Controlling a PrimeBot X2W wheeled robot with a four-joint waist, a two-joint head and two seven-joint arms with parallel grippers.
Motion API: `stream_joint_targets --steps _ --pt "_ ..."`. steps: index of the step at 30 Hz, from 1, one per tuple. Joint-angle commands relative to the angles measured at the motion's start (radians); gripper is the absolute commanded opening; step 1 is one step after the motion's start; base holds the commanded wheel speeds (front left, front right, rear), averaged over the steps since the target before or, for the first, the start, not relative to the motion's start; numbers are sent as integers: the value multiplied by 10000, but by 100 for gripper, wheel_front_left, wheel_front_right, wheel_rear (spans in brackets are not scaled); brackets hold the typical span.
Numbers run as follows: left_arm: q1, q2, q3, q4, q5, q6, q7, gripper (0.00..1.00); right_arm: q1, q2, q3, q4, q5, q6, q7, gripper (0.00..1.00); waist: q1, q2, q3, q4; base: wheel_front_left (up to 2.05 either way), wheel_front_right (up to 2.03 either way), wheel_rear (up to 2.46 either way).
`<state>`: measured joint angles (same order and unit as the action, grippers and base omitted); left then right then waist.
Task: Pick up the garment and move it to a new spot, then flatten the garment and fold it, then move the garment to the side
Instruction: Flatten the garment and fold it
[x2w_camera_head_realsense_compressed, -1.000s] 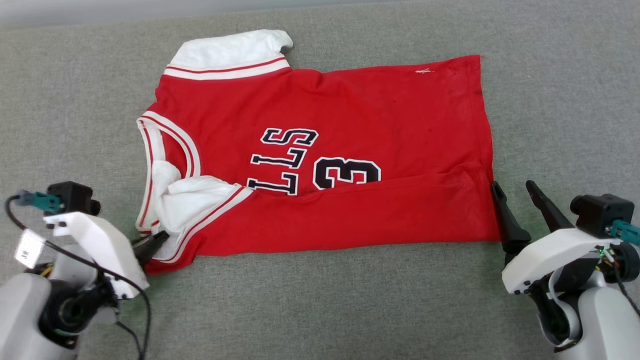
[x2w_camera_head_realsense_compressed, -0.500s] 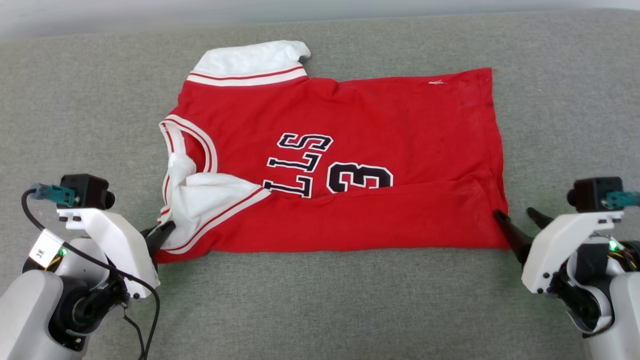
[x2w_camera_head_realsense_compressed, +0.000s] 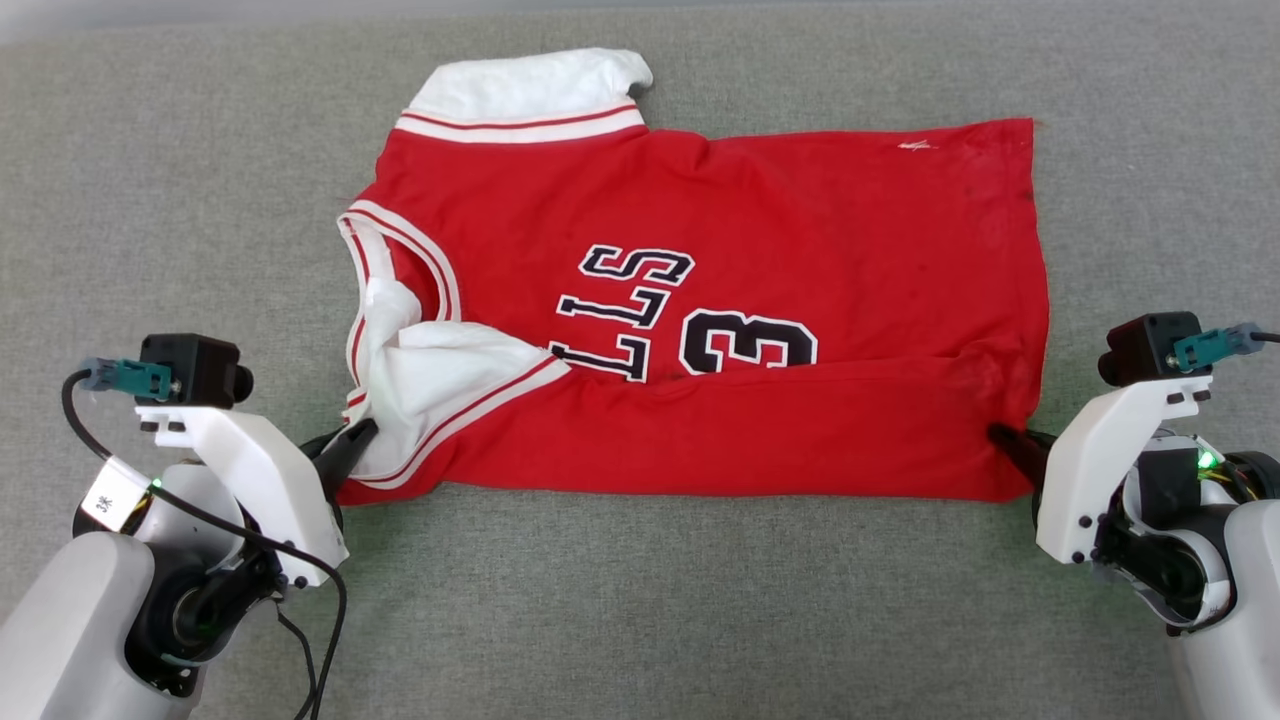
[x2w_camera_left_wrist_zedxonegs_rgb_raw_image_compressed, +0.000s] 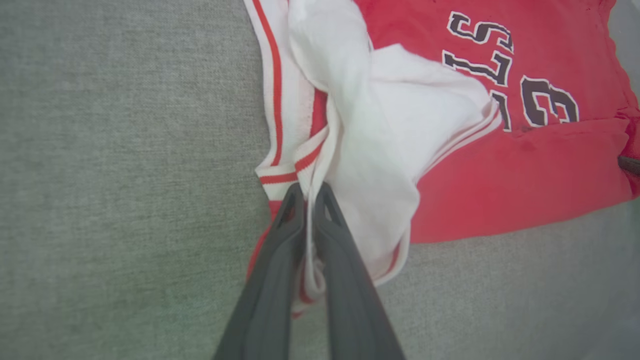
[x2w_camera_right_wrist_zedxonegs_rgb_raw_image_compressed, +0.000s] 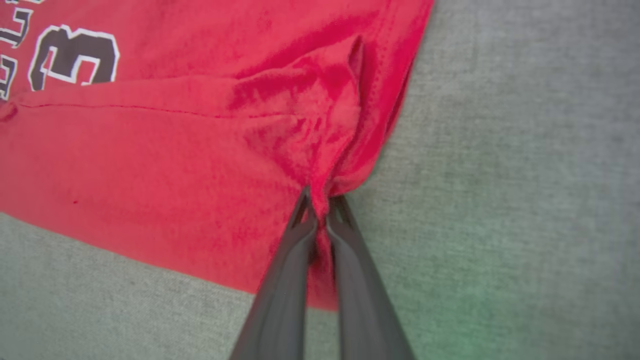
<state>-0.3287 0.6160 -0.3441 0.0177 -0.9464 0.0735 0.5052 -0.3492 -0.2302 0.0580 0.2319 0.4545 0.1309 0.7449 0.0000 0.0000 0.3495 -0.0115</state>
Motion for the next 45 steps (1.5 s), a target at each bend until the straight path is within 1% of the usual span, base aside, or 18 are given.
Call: stream_joint_targets --steps 1,8,12,17,18,21,25,31,36,38,39,40,41,42,43,45 --pt "-55 -77 48 32 0 -17 -113 0 100 74 123 169 37 -4 30 0 0 0 -4 12 0 0 0" --pt "250 -197 167 184 -97 -95 -541 0 26 -386 252 -412 -4 -5 -148 0 0 0 -422 -36 0 0 0" --pt "599 -162 176 188 -105 -8 -657 0 245 -562 345 -682 68 -4 -250 0 0 0 -900 -37 0 0 0" --pt "1053 -82 216 72 -131 176 -705 0 502 -738 381 -877 164 -5 -233 0 0 0 -1384 -30 0 0 0" --pt "1364 -50 201 -6 -158 264 -691 0 737 -801 387 -931 178 -5 -186 0 0 0 -1614 -17 0 0 0" --pt "1643 -27 213 -110 -205 368 -670 0 965 -834 368 -1036 232 -5 -136 0 0 0 -1811 10 0 0 0" --pt "2423 89 193 -308 -291 591 -615 0 1624 -867 317 -1404 256 -5 14 0 0 0 -2202 8 0 0 0" --pt "3456 25 121 -437 -526 806 -618 0 2968 -628 -101 -2053 208 -5 298 0 0 0 -2447 -41 0 0 0" --pt "3871 -243 117 -171 -709 837 -851 0 4153 -108 -585 -2350 22 -5 548 0 0 0 -2457 -103 0 0 0" --pt "3913 -297 62 -27 -684 788 -899 0 4452 120 -672 -2379 -44 -5 488 0 0 0 -2388 -135 0 0 0" --pt "3833 -379 117 27 -623 793 -1074 0 4562 254 -699 -2379 -69 -5 403 15 0 0 -2360 -146 0 0 0" --pt "3778 -449 99 102 -626 765 -1122 0 4659 346 -703 -2355 -84 -5 304 63 0 0 -2332 -153 0 0 0" --pt "3746 -484 61 172 -646 713 -1112 25 4703 425 -691 -2360 -86 -5 125 100 0 0 -2303 -165 0 0 0" --pt "3669 -519 69 190 -598 686 -1229 58 4704 494 -673 -2360 -91 -5 -102 100 0 0 -2289 -175 0 0 0" --pt "3589 -542 93 217 -545 683 -1336 100 4679 539 -645 -2357 -104 -4 -363 100 0 0 -2281 -181 0 0 0" --pt "3543 -534 63 254 -423 661 -1479 100 4541 537 -600 -2339 -166 -4 -1112 100 0 0 -2277 -191 0 0 0"
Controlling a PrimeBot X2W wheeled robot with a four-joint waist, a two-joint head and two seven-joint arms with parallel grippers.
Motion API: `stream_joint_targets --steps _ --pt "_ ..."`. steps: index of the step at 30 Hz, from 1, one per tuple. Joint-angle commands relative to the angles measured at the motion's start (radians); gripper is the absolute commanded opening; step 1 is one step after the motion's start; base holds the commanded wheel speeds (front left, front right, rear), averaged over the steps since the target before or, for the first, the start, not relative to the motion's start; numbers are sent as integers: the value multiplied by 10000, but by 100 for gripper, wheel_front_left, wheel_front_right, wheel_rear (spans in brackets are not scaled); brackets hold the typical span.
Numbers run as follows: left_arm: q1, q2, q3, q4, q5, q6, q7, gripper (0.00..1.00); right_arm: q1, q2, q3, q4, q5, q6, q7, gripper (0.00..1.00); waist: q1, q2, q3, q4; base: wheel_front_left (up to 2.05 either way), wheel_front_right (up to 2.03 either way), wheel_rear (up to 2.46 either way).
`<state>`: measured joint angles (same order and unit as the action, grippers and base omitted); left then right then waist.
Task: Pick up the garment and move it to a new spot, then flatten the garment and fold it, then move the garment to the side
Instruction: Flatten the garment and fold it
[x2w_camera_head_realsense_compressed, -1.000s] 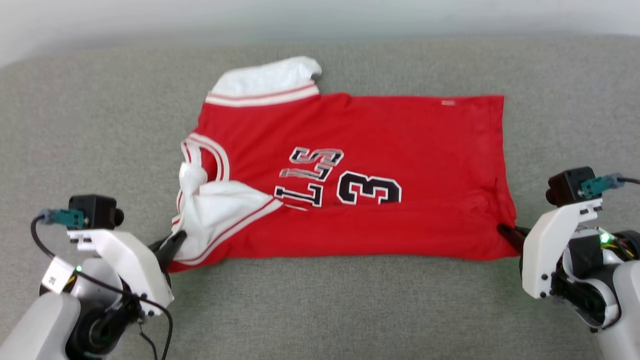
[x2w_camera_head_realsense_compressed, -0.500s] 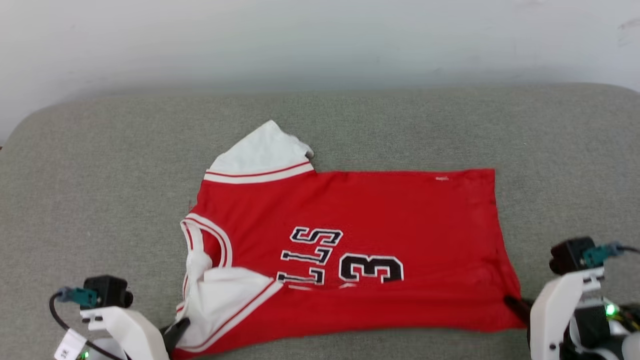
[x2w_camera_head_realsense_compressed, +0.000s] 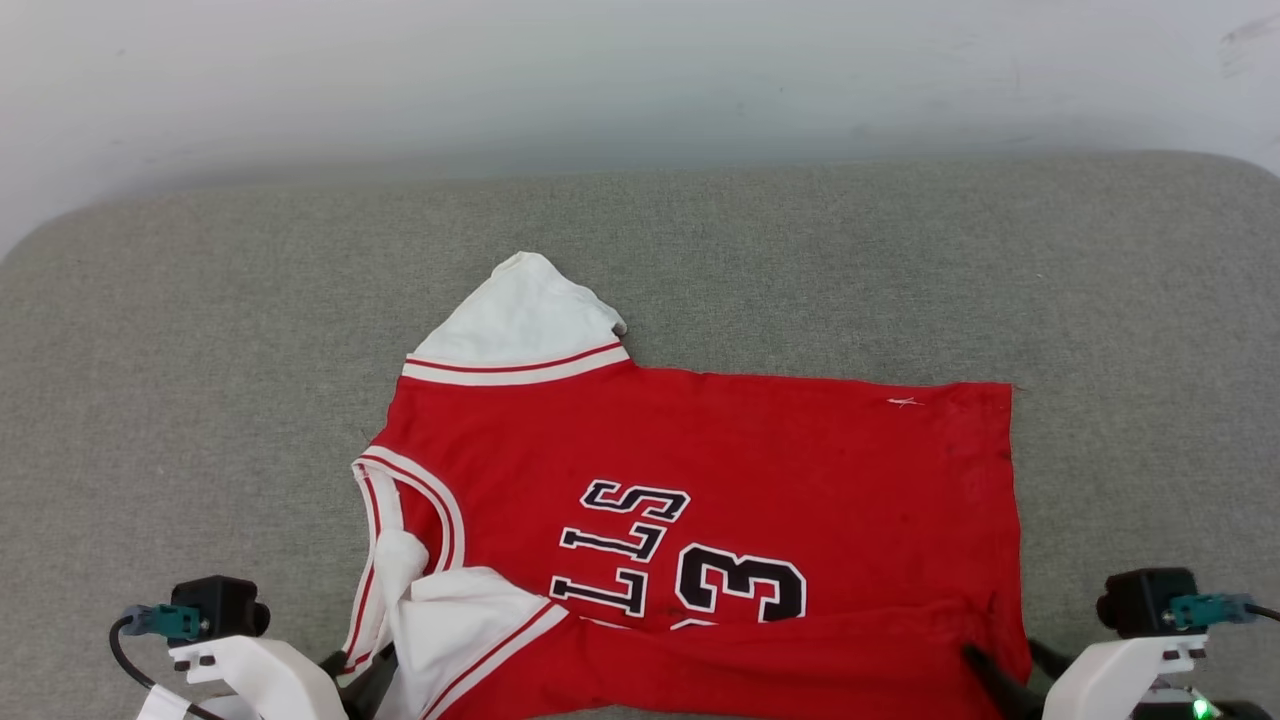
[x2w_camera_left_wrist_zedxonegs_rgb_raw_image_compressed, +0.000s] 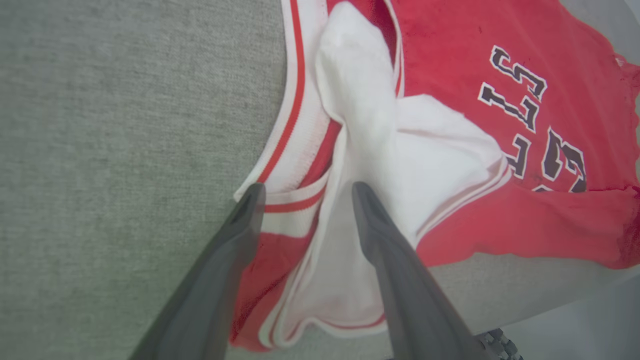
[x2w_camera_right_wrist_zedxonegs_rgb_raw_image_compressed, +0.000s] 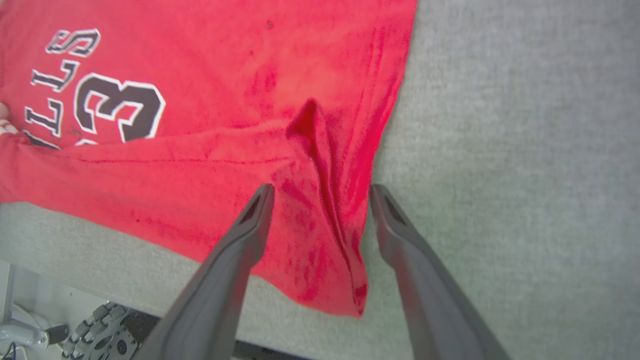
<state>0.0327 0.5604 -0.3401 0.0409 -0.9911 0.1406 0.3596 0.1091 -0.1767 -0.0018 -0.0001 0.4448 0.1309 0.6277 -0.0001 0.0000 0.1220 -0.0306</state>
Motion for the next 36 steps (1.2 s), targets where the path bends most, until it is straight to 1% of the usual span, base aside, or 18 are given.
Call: stream_joint_targets --steps 1,5,9,12,15,19,20,25,28,32,36 --pt "-105 42 26 3 108 -8 -111 100 -134 9 18 -32 -82 -4 -368 100 1 0 -11 0 0 0 0" --pt "-309 163 37 -276 680 74 -649 100 -427 127 -56 -53 -281 -4 -2206 100 1 0 -88 22 0 0 0" --pt "-566 161 -9 -584 1380 169 -1370 100 -766 293 -262 24 -651 -4 -3789 100 1 0 -152 62 0 0 0" --pt "-872 -14 -61 -833 1923 238 -2071 100 -1011 379 -420 27 -988 -4 -4649 100 1 0 -117 83 0 0 0" --pt "-1285 -248 -58 -926 2491 300 -2938 100 -1377 452 -534 -56 -1215 -4 -5229 100 1 0 62 72 0 0 0" --pt "-1951 -608 -17 -787 2999 351 -3902 100 -1910 449 -462 -91 -1350 -4 -5452 100 1 0 461 -80 0 0 0" --pt "-2107 -647 -20 -717 3055 332 -4001 100 -2086 410 -440 -133 -1407 -4 -5478 100 1 0 608 -135 0 0 0" --pt "-3245 -700 59 -342 3366 223 -4295 100 -2921 330 -325 -317 -1424 -4 -5485 100 1 0 1490 -379 0 0 0" --pt "-4170 -722 43 -17 3433 29 -4185 100 -3351 265 -340 -386 -1455 -4 -5472 100 1 0 2093 -453 0 0 0" --pt "-5436 -708 -103 617 3405 -443 -3908 100 -3776 215 -303 -390 -1466 -4 -5460 100 1 0 2708 -580 0 0 0" --pt "-6660 -618 -288 1348 3166 -1117 -3260 100 -4093 246 -249 -387 -1451 -4 -5458 100 1 0 3162 -776 0 0 0"
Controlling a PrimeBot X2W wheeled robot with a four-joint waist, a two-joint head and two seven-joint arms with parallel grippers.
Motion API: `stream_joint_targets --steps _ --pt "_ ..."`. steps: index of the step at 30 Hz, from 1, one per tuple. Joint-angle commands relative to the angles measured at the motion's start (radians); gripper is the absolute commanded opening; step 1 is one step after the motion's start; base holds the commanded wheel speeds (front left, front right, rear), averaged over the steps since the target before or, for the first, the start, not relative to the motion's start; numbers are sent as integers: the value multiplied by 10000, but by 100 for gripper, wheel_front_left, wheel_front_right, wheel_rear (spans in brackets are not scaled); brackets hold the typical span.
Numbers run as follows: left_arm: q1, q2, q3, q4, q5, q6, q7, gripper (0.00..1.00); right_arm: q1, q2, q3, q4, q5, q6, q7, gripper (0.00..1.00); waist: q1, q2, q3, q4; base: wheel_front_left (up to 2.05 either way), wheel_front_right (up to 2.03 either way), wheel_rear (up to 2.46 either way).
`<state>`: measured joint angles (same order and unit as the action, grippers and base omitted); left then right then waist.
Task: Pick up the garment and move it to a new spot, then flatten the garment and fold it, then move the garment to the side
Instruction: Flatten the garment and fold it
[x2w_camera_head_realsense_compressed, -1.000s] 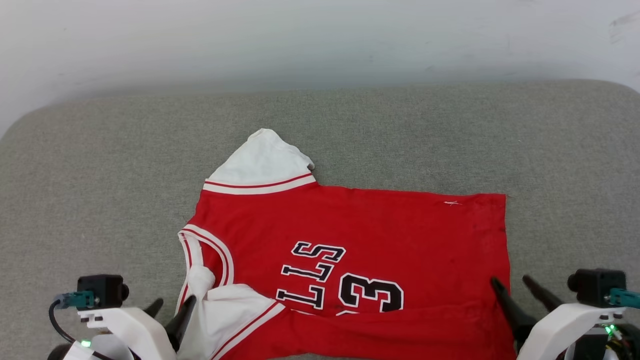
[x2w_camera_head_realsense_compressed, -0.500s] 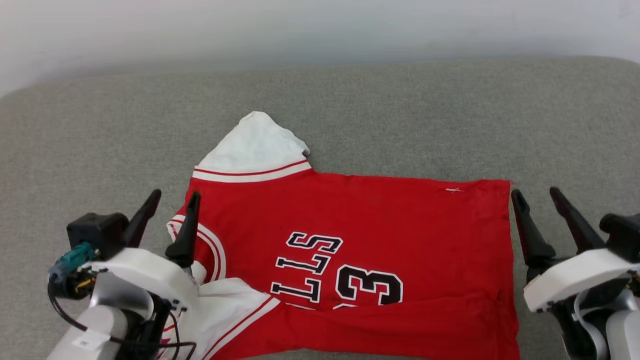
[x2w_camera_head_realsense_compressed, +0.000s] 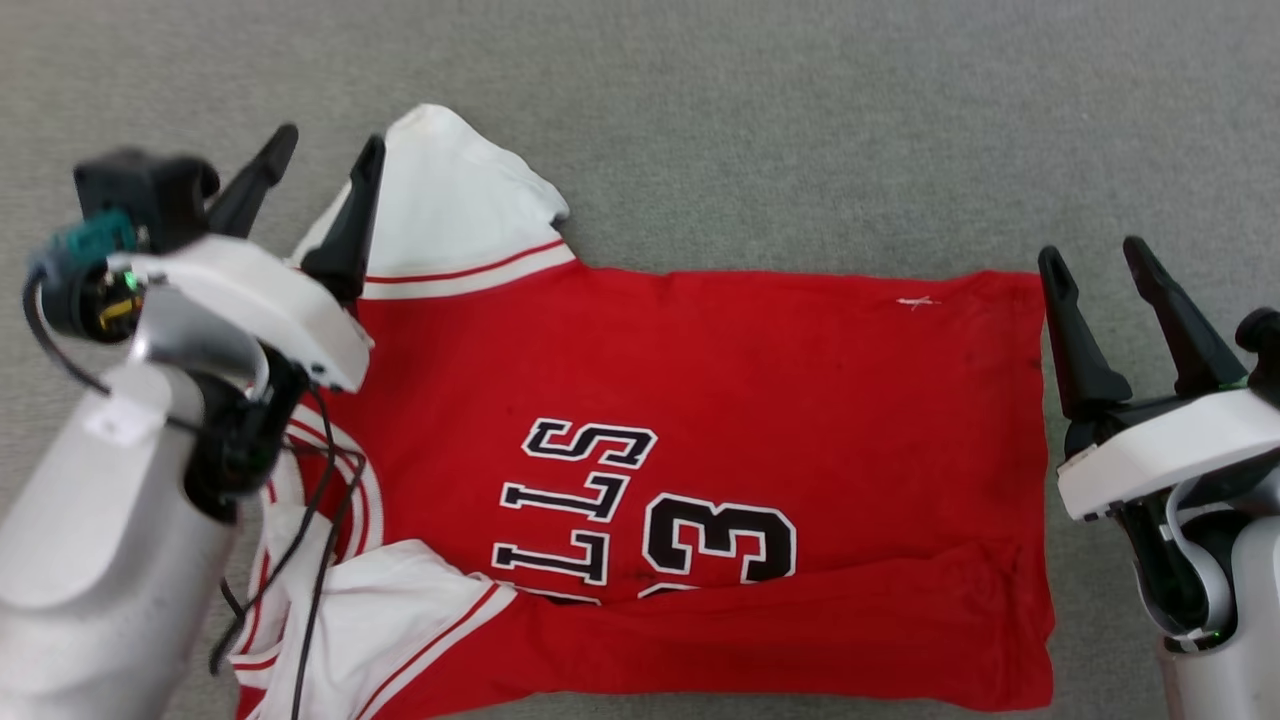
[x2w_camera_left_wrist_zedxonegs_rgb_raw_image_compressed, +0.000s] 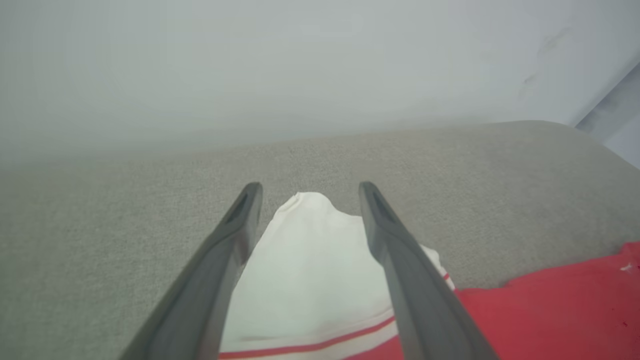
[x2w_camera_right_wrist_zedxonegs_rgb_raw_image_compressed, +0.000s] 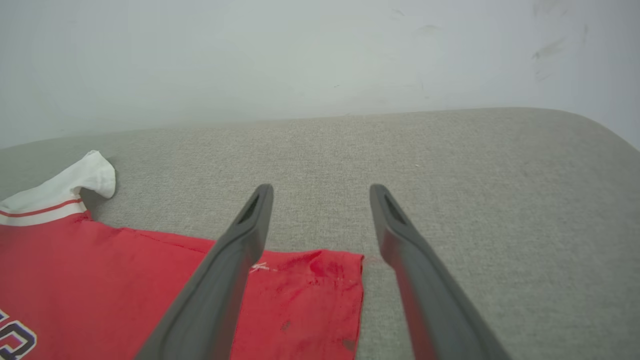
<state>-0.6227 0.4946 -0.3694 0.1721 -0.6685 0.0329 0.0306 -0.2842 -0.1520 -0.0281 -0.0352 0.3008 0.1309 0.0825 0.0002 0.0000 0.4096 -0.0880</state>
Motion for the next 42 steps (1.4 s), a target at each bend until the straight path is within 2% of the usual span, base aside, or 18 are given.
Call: stream_joint_targets --steps 1,5,9,15,23,24,25,26,27,29,30,35,39,40,42 --pt "-404 103 -59 234 -127 -229 300 100 -221 13 44 -19 -5 -4 -25 100 -2 0 362 -266 0 0 0" --pt "-1446 364 -286 1021 -648 -934 1707 100 -408 84 106 56 36 -4 -60 100 -2 0 625 -525 0 0 0" --pt "-2282 740 -399 1827 -1373 -1292 3442 100 -537 183 168 169 68 -4 -142 100 -2 0 810 -825 0 0 0" --pt "-3109 1074 -373 2770 -2304 -1452 5300 100 -575 330 285 386 196 -4 -314 100 -2 0 1082 -1253 0 0 0" --pt "-3480 1344 -672 3734 -2561 -1400 6697 100 -611 439 421 688 373 -4 -399 100 -2 0 1340 -1671 0 0 0" --pt "-3469 1383 -776 3859 -2513 -1372 6950 95 -616 443 434 713 423 -4 -409 100 -2 0 1373 -1711 0 0 0" --pt "-3441 1387 -880 4003 -2496 -1322 7208 70 -625 437 432 737 448 -4 -418 100 -2 0 1405 -1745 0 0 0" --pt "-3403 1390 -1037 4124 -2432 -1264 7473 49 -620 436 417 773 469 -4 -423 100 -2 0 1429 -1766 0 0 0" --pt "-3342 1392 -1210 4252 -2377 -1214 7799 44 -627 442 419 791 507 -4 -410 100 -2 0 1458 -1788 0 0 0" --pt "-3188 1301 -1497 4450 -2309 -1113 8319 25 -653 444 422 823 587 -4 -400 100 -2 0 1503 -1810 0 0 0" --pt "-3124 1219 -1592 4539 -2337 -1076 8510 0 -657 455 443 840 657 -4 -348 100 -2 0 1526 -1818 0 0 0" --pt "-3028 863 -1681 4678 -2439 -1096 8326 0 -710 364 555 915 935 -4 -43 100 -2 0 1533 -1819 0 0 0" --pt "-3327 913 -1529 4509 -2337 -1242 7726 0 -899 109 708 1058 1295 -4 647 100 -2 0 1341 -1711 0 0 0" --pt "-3687 996 -1415 4248 -2236 -1314 7255 0 -1126 -231 847 1257 1568 -4 1546 100 -2 0 1135 -1561 0 0 0" --pt "-3982 1041 -1362 3998 -2122 -1359 6984 0 -1403 -495 963 1403 1761 -4 2327 100 -2 0 1061 -1427 0 0 0"
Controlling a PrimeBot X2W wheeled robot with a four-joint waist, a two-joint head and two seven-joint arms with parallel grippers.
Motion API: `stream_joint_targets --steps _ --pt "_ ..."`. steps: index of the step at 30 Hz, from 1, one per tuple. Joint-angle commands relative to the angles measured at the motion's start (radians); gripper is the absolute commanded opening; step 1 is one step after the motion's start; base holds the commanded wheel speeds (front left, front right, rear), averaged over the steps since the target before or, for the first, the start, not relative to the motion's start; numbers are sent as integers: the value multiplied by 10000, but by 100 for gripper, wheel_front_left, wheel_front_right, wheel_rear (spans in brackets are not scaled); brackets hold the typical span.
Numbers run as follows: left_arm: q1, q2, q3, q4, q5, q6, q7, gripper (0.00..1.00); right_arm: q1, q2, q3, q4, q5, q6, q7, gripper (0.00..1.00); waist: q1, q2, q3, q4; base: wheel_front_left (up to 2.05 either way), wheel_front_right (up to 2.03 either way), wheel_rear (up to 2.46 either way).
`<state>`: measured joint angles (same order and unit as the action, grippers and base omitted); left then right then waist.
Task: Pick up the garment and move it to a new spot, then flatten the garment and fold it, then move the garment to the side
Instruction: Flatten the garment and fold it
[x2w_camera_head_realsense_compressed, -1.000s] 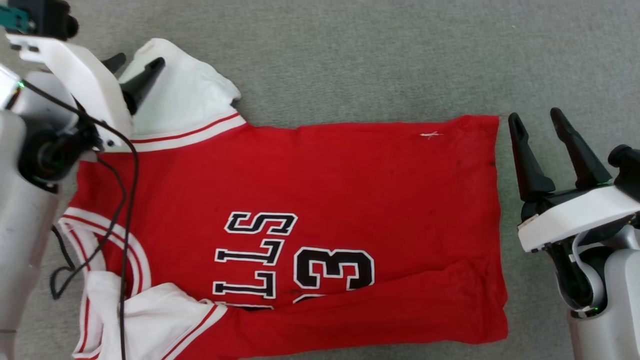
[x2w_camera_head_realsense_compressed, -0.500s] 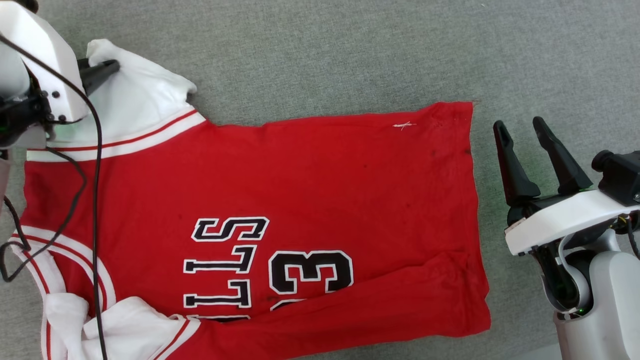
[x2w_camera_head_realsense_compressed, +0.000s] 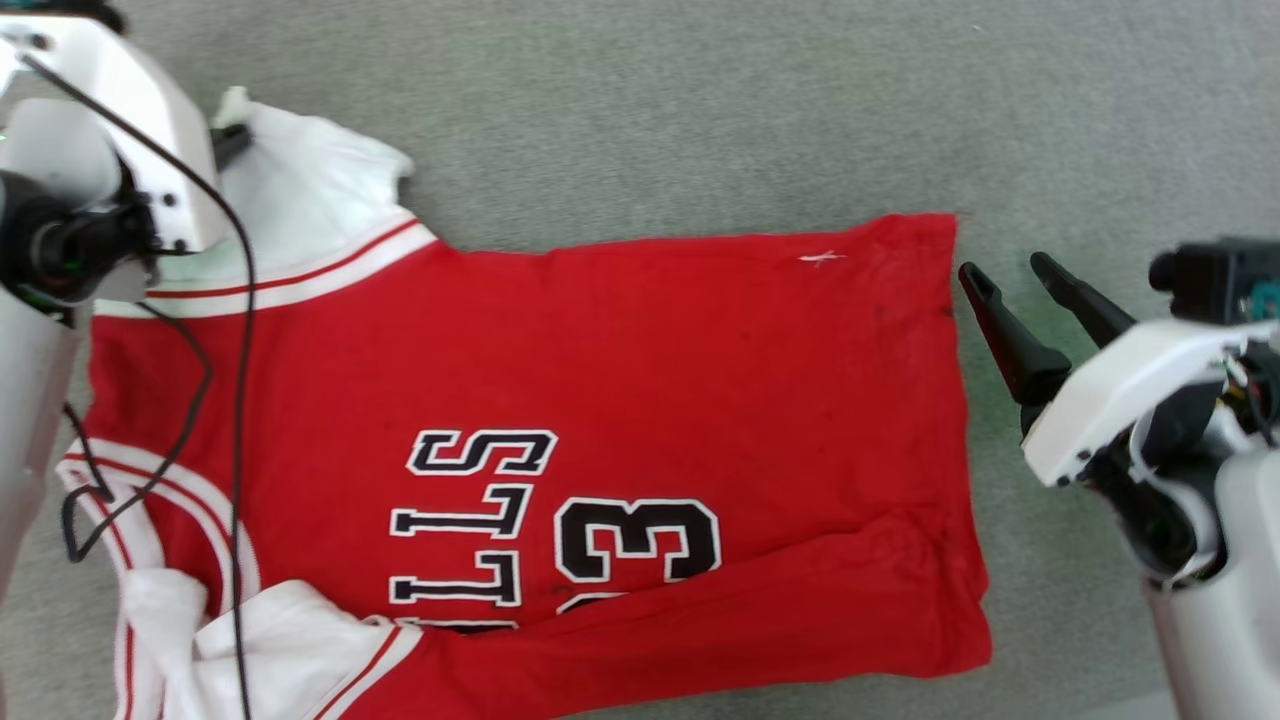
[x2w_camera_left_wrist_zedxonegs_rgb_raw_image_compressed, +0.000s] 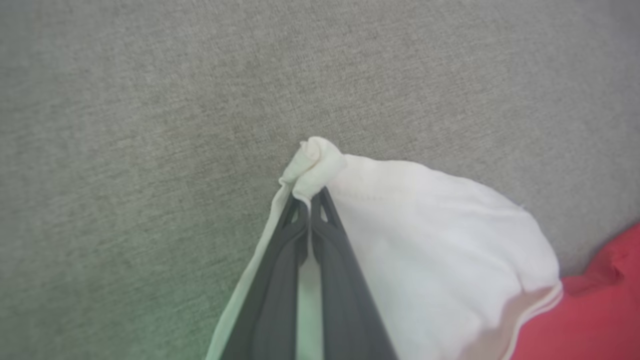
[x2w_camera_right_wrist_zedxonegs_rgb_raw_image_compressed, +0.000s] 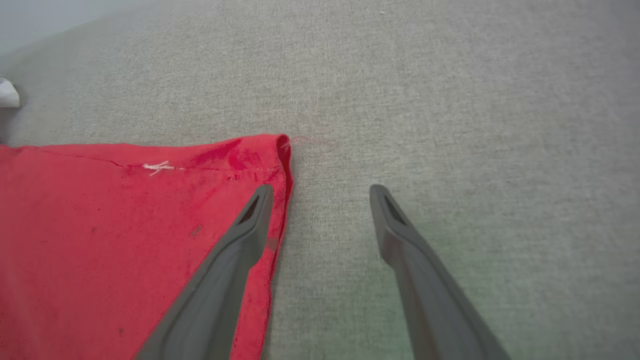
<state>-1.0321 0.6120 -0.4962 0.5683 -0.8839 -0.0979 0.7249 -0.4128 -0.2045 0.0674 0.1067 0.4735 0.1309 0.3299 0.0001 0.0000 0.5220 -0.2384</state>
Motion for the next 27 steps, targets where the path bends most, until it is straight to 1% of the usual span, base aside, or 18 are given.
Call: stream_joint_targets --steps 1,6,9,14,19,20,21,22,27 --pt "-25 -101 -45 -74 50 -60 -86 0 -258 -91 65 44 146 -4 269 100 -1 0 -97 158 0 0 0" --pt "-308 -221 -69 -735 205 -73 -524 0 -1044 -688 343 347 470 -4 2163 100 -1 0 -169 649 0 0 0" --pt "-329 -267 -80 -1154 257 -95 -729 0 -1510 -984 534 537 468 -4 2956 100 -1 0 -133 923 0 0 0" --pt "-37 -304 -14 -1793 175 -50 -1010 0 -2056 -1227 912 1320 396 -4 4228 100 -1 0 -37 1308 0 0 0" --pt "436 -318 24 -2256 96 30 -1309 0 -1915 -1271 1172 2432 341 -4 5689 100 -1 0 -40 1611 0 0 0" --pt "558 -328 48 -2332 69 92 -1344 0 -1901 -1265 1173 2542 319 -4 5848 48 -1 0 -44 1664 0 0 0" --pt "671 -340 84 -2412 12 123 -1437 0 -1902 -1253 1150 2595 307 -4 5929 2 -1 0 -55 1713 0 0 0" --pt "761 -342 115 -2493 -4 173 -1512 0 -1924 -1253 1095 2584 285 -4 5922 0 -1 0 -61 1764 0 0 0" --pt "1372 -262 331 -2860 -104 305 -2039 0 -2236 -1391 626 1934 131 -4 5361 0 -1 0 -266 1937 0 0 0"
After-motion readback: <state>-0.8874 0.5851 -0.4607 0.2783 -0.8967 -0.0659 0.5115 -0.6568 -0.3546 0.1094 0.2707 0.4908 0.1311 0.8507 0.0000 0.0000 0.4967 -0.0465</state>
